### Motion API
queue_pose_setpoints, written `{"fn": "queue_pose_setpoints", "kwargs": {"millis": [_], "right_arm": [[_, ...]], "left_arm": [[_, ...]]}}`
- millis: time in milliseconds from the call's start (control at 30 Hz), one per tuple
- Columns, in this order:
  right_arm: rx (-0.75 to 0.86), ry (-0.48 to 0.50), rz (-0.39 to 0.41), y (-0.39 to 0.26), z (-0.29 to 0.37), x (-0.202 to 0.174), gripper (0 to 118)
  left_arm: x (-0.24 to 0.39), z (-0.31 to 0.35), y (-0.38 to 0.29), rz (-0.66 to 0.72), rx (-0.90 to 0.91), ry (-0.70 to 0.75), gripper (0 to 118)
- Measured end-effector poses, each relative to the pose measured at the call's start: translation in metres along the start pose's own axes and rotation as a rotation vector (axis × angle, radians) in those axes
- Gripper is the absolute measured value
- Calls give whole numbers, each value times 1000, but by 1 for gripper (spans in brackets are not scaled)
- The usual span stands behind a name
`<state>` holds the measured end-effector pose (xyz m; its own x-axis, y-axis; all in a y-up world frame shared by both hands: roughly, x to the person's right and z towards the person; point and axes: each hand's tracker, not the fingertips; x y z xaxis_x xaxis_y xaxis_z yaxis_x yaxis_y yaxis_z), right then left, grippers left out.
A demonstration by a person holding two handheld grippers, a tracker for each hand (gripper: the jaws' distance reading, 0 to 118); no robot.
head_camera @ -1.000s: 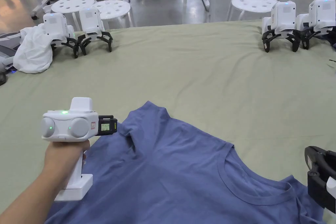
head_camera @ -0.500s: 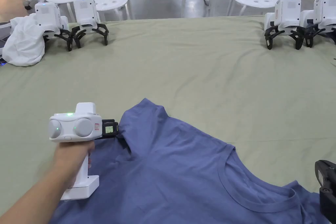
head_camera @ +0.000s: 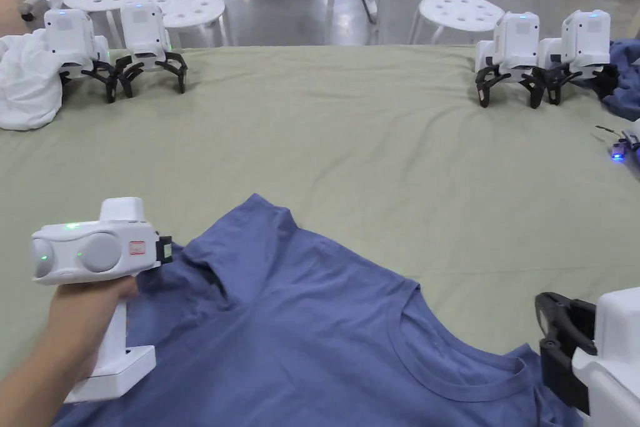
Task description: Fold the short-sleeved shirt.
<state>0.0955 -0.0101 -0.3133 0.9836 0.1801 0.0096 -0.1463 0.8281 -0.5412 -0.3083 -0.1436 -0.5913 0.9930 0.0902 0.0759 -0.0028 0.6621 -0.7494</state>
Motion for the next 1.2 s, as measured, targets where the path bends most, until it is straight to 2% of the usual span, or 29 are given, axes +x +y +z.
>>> {"fn": "queue_pose_setpoints", "kwargs": {"millis": [133,300,400,433,467,500,533,567,600,633,667,733,833,933,1033,1100,1133,1167,1200], "right_arm": [[-24,62,-47,17,-16,8,5],[-94,131,19,39,-70,6,5],[-184,199,7,48,-120,1,8],[-213,220,4,50,-138,-2,17],[-247,241,11,51,-153,-5,37],[-282,257,3,51,-170,-9,37],[-317,279,-5,51,-187,-13,44],[-353,297,0,49,-202,-17,62],[-381,313,-1,47,-216,-21,92],[-395,325,-3,43,-227,-26,102],[-400,338,3,42,-234,-30,102],[-450,348,26,36,-251,-40,102],[-489,302,94,26,-269,-53,102],[-494,323,111,20,-275,-64,102],[-498,340,119,18,-272,-77,91],[-491,308,171,16,-272,-84,84],[-495,322,169,17,-272,-84,78],[-497,333,171,19,-271,-84,61],[-504,380,183,22,-268,-84,17]], "left_arm": [[-9,45,3,-46,84,-6,0],[-24,92,-1,-34,138,-2,0],[-27,110,-7,-26,144,10,0],[-31,114,-9,-22,140,10,0],[-30,117,-11,-22,133,13,0],[-29,119,-14,-28,128,13,0],[-29,121,-17,-37,126,13,0],[-28,123,-19,-48,122,16,0],[-26,124,-21,-62,117,24,0],[-25,124,-24,-66,117,27,0],[-24,125,-25,-65,115,26,0],[-27,125,-28,-64,104,21,0],[-28,125,-31,-60,101,20,0],[-27,125,-34,-53,96,16,0],[-30,124,-37,-50,92,16,0],[-34,122,-38,-46,87,16,0],[-34,122,-39,-41,87,17,0],[-34,121,-39,-39,83,17,0],[-34,121,-41,-38,80,18,0]]}}
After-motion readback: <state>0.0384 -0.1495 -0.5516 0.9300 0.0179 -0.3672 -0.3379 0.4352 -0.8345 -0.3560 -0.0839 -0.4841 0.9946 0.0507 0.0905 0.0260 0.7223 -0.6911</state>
